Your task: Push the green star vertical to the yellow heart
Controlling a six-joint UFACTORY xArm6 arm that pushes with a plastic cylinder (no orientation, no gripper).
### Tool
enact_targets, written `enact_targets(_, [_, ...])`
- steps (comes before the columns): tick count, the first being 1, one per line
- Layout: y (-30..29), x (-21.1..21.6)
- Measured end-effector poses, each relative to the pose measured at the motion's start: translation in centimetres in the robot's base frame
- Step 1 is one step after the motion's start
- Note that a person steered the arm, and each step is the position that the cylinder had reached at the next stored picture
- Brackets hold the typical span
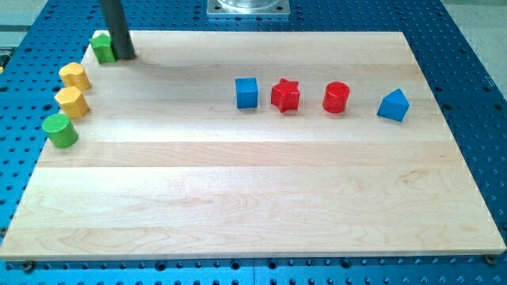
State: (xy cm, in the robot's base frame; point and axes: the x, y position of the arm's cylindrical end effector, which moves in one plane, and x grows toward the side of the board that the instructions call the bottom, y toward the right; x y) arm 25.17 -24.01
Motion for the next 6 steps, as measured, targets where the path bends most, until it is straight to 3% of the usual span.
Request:
enact_targets(1, [-2.2,0.0])
enact_targets(4, [2.2,0.0])
enact_targets(5, [3.3,-0.8])
enact_targets(6, [3.3,-4.6])
